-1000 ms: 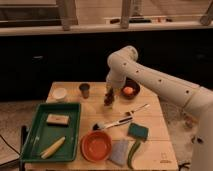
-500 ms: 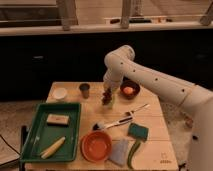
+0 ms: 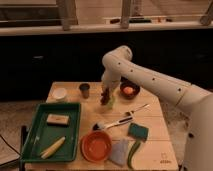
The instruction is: Place grapes in plastic cup
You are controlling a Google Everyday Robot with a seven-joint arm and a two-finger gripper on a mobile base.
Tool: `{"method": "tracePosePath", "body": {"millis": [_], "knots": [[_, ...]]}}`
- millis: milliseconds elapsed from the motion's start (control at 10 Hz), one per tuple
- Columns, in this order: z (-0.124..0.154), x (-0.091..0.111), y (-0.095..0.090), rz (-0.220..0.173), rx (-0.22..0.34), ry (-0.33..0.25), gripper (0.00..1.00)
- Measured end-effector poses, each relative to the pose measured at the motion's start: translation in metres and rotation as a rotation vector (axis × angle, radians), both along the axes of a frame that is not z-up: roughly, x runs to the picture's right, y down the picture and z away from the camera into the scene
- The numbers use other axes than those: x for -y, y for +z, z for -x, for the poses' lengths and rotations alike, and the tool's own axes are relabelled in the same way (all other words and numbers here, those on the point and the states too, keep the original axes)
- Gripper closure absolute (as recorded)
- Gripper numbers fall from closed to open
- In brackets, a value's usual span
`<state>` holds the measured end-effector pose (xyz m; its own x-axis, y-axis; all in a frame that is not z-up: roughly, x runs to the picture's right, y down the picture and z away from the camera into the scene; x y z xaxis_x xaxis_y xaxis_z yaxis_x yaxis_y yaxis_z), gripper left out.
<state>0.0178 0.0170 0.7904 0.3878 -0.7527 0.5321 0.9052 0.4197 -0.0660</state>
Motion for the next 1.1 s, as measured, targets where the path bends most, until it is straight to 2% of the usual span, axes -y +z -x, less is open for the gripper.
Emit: {"method": "tracePosePath", "body": {"millis": [500, 900, 1000, 1100], "knots": [[-0.013, -0.008, 0.019, 0.037, -0.011, 0.029, 1.0], [-0.019, -0.006, 0.029, 0.052, -0.016, 0.034, 1.0], [-0.019, -0.004, 0.03, 0.056, -0.021, 0.03, 0.99], [-0.018, -0.003, 0.031, 0.06, -0.027, 0.02, 0.92]]}}
